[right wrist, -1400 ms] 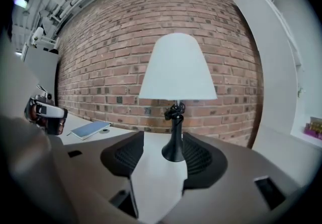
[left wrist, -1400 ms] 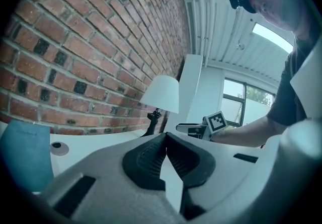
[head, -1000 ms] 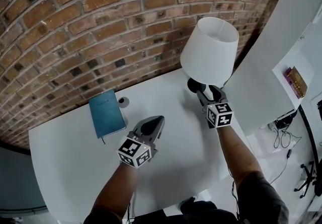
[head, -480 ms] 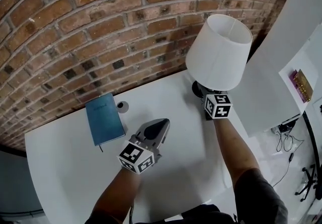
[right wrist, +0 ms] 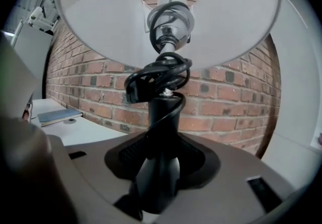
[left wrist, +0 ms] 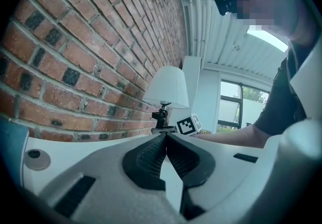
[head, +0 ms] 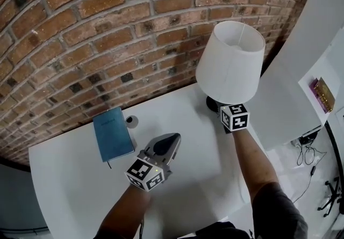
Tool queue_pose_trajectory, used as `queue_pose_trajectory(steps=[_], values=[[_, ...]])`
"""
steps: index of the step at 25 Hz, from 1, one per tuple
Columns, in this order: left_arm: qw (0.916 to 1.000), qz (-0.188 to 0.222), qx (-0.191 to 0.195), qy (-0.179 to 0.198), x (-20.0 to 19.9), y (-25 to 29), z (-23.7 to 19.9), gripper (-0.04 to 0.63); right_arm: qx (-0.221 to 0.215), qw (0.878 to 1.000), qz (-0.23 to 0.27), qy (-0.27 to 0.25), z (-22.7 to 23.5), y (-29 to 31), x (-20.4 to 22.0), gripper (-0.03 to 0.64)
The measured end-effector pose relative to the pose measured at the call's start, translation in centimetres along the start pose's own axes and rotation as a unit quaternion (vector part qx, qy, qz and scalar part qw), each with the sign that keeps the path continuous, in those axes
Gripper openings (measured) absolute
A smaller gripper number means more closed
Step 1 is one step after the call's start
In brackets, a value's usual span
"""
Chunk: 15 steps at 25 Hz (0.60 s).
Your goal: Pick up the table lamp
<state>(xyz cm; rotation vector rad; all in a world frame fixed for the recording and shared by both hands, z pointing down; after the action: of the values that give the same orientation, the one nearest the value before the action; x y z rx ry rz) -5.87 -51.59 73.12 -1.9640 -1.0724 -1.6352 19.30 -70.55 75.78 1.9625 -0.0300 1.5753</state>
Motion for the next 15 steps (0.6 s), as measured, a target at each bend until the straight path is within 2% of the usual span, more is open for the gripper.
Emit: queue_pose_trajectory(steps=[5, 15], values=[[1.0000, 0.004, 0.006, 0.000, -1.3, 0.3, 0.8, 0.003, -0.011, 1.000, 0.000, 0.002, 0.1, -1.4, -1.4, 0.156], [0.9997, 0.002, 0.019, 0.013, -5.8, 0.9, 2.4, 0.003, 0.004, 1.000, -0.008, 0.008, 1.9, -5.1, -4.9, 0.157]])
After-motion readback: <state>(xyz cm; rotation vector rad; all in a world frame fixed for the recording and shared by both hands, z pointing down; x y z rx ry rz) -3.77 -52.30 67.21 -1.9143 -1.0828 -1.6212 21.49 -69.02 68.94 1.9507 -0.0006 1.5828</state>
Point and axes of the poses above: the fingertips, and each gripper's own axes: y forward along the fingers, z to its right, x out of its underside, the point moved 8 cm from there along -y, backward along the fingers, and after that the axes turned 10 degrees about -z, right-handed, at the moved point
